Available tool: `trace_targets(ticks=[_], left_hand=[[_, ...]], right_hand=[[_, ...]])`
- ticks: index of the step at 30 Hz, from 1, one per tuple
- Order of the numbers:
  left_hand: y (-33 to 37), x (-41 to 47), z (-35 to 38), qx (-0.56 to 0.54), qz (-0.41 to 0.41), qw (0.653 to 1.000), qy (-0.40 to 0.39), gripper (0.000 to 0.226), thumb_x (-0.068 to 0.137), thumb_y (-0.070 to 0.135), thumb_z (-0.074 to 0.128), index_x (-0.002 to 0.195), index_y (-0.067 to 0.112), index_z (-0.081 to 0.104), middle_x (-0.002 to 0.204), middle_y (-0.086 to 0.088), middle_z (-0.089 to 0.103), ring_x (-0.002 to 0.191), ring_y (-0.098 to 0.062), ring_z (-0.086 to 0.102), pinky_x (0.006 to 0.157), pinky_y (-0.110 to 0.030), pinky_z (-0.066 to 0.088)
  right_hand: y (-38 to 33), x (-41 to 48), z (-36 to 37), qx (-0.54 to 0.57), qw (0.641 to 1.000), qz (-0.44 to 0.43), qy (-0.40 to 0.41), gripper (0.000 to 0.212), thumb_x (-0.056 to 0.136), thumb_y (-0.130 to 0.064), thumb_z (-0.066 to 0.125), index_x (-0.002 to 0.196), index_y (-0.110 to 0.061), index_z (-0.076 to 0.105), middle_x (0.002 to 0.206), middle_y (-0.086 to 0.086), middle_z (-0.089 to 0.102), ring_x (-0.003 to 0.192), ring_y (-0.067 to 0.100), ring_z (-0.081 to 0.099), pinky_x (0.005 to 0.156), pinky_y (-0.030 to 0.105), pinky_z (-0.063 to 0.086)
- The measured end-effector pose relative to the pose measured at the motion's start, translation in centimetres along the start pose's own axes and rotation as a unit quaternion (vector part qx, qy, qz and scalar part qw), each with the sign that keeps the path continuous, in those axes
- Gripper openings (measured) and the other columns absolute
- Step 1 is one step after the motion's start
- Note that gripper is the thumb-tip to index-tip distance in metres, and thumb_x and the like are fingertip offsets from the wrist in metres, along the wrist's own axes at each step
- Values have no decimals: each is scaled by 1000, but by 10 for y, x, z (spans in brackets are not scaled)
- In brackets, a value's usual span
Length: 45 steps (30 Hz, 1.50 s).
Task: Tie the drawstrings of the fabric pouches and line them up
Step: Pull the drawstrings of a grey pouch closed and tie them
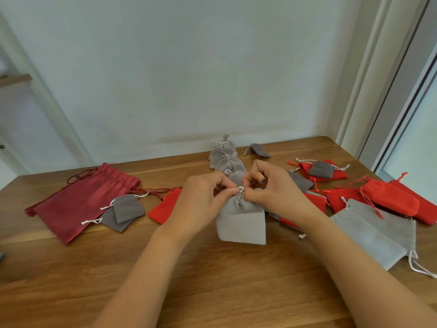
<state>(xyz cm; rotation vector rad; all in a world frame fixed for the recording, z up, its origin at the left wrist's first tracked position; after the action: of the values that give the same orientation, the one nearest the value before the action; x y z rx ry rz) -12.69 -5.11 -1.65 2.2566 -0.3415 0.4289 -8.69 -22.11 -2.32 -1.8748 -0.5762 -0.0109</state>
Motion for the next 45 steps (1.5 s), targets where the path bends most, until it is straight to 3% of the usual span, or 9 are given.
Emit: trace_targets(ticks=[8,14,18,22,26,31,35,41,45], left_hand=[[3,-1,0,-44,-37,998,-18,12,82,15,74,77,25,71,69,13,69,63,4,58,61,-12,44],[3,2,1,-111,-81,991,1,9,80,14,76,78,22,74,72,7,71,64,0,60,62,-16,46],[-10,5,5,-55,-75,995,22,18,79,30,77,94,34,69,86,12,67,79,-7,60,69,-26,50],[-14,7,-2,-150,-131,978,-60,33,66,50,72,90,28,73,89,5,73,83,-14,66,79,-35,53],[-13,5,1,-110,-115,981,-109,18,76,32,77,90,22,73,85,4,73,78,-11,67,69,-23,51],[-24,8,-7,-142,-159,977,-23,5,91,15,62,94,16,67,87,3,72,81,-7,66,68,-17,51],[-44,11,-12,-194,-235,950,71,11,95,16,57,102,21,62,102,-4,70,97,-20,66,92,-44,52],[-60,13,-12,-277,-285,907,140,16,96,10,54,109,19,59,109,-9,67,103,-24,64,96,-46,50],[-60,18,-11,-341,-284,884,148,28,100,3,42,121,17,53,108,-1,64,96,-10,62,81,-25,52]], right_hand=[[0,0,-1,-105,991,-73,45,42,73,-5,71,66,-22,34,70,-1,59,64,4,47,58,23,38],[3,-3,5,-129,983,-112,72,33,76,-3,67,69,-16,38,71,4,53,67,20,48,61,36,38],[4,-2,2,-105,988,-94,59,31,77,-3,65,69,-18,39,73,6,53,69,21,49,63,38,41],[10,1,0,-96,986,-61,121,31,77,1,61,69,-18,38,71,9,50,66,21,47,61,37,42],[11,3,-1,-92,982,-43,156,28,79,0,62,72,-20,44,68,-7,46,64,13,49,59,23,40],[20,15,-1,-79,989,53,117,17,92,-16,61,106,-21,56,107,-5,63,97,7,60,85,23,49],[33,28,6,-160,974,151,44,48,92,-24,64,135,-17,45,135,2,54,122,17,52,93,26,42],[40,50,19,-224,958,177,11,52,77,-27,80,118,-18,50,112,2,60,106,19,56,83,32,48],[42,62,15,-214,956,194,-57,39,74,-22,82,105,-8,62,104,11,67,95,23,62,80,37,50]])
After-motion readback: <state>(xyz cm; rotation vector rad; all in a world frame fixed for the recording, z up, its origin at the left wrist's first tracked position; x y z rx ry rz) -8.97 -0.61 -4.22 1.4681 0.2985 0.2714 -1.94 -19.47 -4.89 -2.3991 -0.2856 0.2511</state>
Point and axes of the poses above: each hand's wrist, its own x-axis towards the middle knuckle, its own z-axis out of the palm, y = z × x, the point moved 1 cm from there along x, towards the middle knuckle
